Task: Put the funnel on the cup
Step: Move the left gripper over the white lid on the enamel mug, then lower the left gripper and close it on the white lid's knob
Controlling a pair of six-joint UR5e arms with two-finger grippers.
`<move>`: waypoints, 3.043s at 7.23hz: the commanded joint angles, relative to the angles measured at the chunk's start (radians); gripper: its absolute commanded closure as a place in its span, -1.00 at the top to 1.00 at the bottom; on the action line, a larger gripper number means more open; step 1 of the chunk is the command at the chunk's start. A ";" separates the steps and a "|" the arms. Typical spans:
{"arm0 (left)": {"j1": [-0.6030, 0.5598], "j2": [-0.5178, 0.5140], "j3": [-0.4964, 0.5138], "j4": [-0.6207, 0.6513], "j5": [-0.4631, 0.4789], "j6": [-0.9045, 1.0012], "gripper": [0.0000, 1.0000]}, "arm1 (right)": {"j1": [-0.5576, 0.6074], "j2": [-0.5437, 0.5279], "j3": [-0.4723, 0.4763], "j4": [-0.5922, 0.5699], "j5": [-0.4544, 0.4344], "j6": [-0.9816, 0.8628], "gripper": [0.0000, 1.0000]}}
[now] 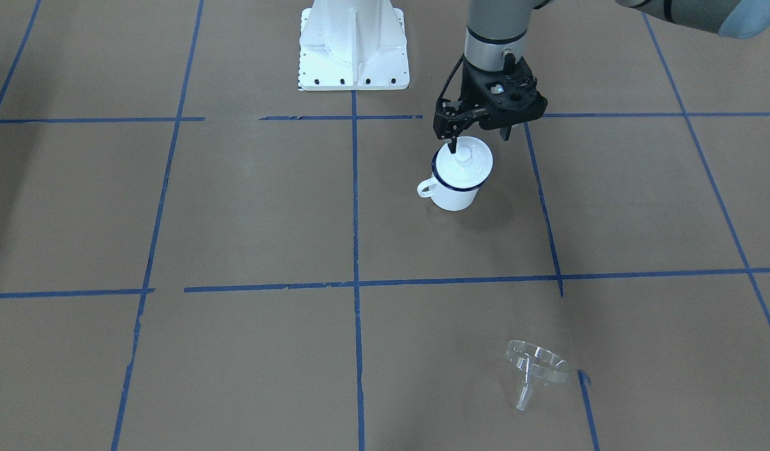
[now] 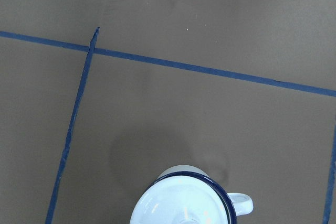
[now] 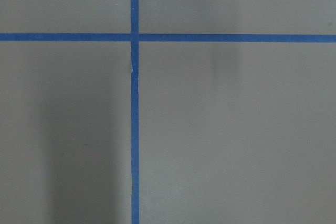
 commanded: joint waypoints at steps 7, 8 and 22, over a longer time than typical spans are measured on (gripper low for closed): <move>0.050 -0.009 0.088 -0.029 0.031 0.005 0.74 | 0.000 0.000 0.000 0.000 0.000 0.000 1.00; 0.050 -0.011 0.100 -0.041 0.031 0.005 0.71 | 0.000 0.000 0.000 0.000 0.000 0.000 1.00; 0.049 -0.002 0.082 -0.034 0.027 0.021 0.76 | 0.000 0.000 0.000 0.000 0.000 0.000 1.00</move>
